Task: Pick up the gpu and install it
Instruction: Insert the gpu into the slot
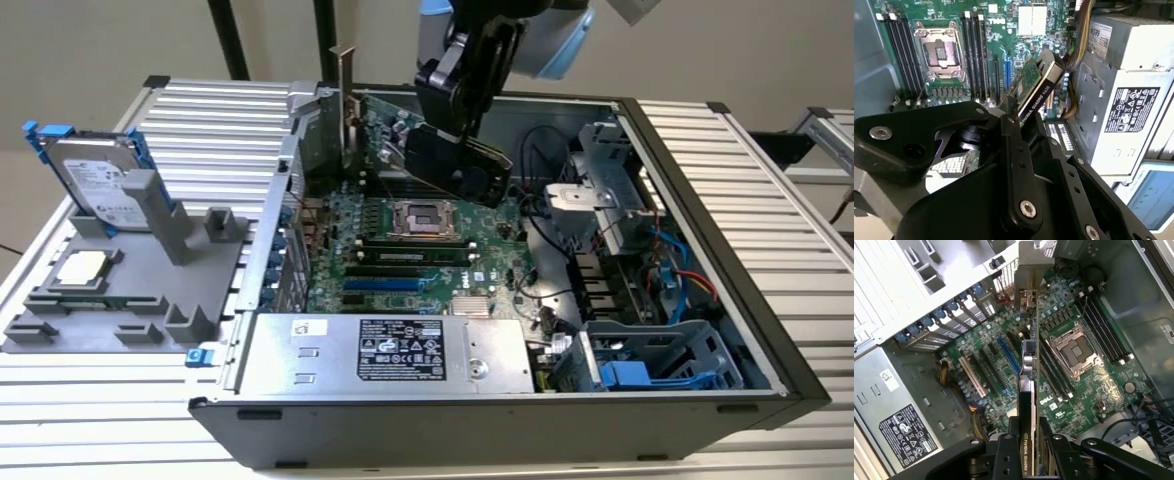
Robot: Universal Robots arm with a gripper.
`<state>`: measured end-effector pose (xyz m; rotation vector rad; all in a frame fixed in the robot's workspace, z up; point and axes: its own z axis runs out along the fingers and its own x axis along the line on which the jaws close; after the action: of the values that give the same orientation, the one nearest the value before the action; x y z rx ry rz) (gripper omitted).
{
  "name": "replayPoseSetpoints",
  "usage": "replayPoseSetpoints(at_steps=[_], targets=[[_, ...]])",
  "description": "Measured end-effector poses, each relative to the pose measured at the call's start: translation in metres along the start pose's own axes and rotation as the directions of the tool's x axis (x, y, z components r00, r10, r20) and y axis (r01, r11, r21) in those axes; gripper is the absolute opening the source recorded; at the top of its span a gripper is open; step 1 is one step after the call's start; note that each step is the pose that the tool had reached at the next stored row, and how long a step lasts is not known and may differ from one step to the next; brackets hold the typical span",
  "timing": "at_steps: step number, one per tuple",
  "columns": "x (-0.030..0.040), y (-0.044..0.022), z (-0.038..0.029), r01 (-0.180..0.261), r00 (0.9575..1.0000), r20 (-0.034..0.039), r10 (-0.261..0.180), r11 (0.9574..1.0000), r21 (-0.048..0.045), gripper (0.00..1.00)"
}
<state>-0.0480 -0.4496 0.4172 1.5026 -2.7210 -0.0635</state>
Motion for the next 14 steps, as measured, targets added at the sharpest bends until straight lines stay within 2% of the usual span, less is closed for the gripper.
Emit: replayPoseSetpoints(at_steps=[7, 14], targets=[[-0.0003, -0.0005, 0.0, 0.055, 0.9985, -0.0029, -0.055, 0.9985, 0.0004, 0.0], [-0.0006, -0.001, 0.0, 0.117, 0.9931, -0.0061, -0.117, 0.9931, 0.0007, 0.0]])
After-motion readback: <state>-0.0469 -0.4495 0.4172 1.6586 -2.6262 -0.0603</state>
